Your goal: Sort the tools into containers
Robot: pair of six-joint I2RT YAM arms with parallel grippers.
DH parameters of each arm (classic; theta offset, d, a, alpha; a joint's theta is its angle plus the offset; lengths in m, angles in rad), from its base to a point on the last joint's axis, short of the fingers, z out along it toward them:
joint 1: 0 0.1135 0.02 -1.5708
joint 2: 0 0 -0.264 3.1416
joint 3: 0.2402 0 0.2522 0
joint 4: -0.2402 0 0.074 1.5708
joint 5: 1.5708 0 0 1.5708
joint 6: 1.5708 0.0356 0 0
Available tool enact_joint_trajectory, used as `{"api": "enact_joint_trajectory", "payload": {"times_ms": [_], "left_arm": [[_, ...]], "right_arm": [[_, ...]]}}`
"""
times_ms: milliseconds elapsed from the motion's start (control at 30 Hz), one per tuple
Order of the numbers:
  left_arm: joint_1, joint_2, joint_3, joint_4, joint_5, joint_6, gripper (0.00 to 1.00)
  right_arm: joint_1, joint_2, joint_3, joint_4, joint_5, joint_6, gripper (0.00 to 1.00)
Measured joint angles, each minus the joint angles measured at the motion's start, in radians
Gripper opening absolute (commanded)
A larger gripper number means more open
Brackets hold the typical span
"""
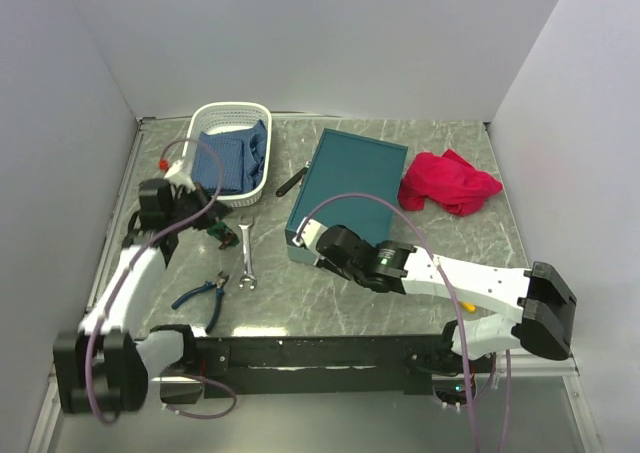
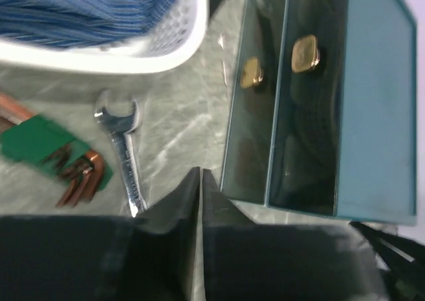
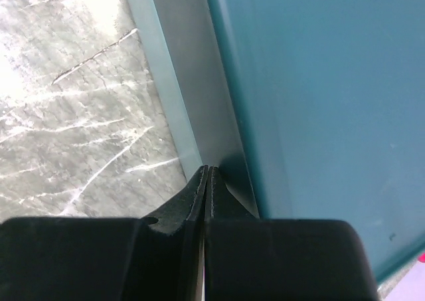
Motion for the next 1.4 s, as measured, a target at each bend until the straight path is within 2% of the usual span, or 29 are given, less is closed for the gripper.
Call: {"api": "enact_joint_trajectory", "payload": {"times_ms": [233, 467, 700, 1200, 1233, 1300, 1333, 1400], "left_arm": [[-0.135, 0.379, 0.297, 0.044, 0.051, 0.021, 0.01], [-0.283, 0.614, 0.477, 0.05, 0.085, 0.032, 0.01], [-0.361, 0.85, 0.688, -0.004, 0.108, 0.036, 0.01], [-0.533, 0.965, 0.915, -0.092, 0.138, 0.115, 0.01], [-0.544, 0.968, 0.922, -0.098, 0.137, 0.114, 0.02], [-0.565, 0.968, 0.926, -0.111, 0.13, 0.114, 0.12], [-0.569, 0.967, 0.926, -0.122, 0.127, 0.115, 0.28], [-0.568, 0.951, 0.902, -0.13, 0.125, 0.117, 0.44]], "right_arm": [[-0.043, -0.043, -0.022, 0.012, -0.023, -0.016, 0.0], [-0.199, -0.043, -0.031, 0.035, 0.0, -0.058, 0.0], [-0.288, -0.045, -0.043, 0.044, 0.045, -0.097, 0.0], [-0.426, -0.089, -0.106, 0.057, 0.117, -0.137, 0.0], [-0.429, -0.089, -0.106, 0.056, 0.116, -0.137, 0.0], [-0.431, -0.09, -0.098, 0.043, 0.104, -0.135, 0.0], [-0.431, -0.09, -0.086, 0.027, 0.09, -0.132, 0.0], [-0.431, -0.089, -0.039, -0.015, 0.042, -0.125, 0.0]]}}
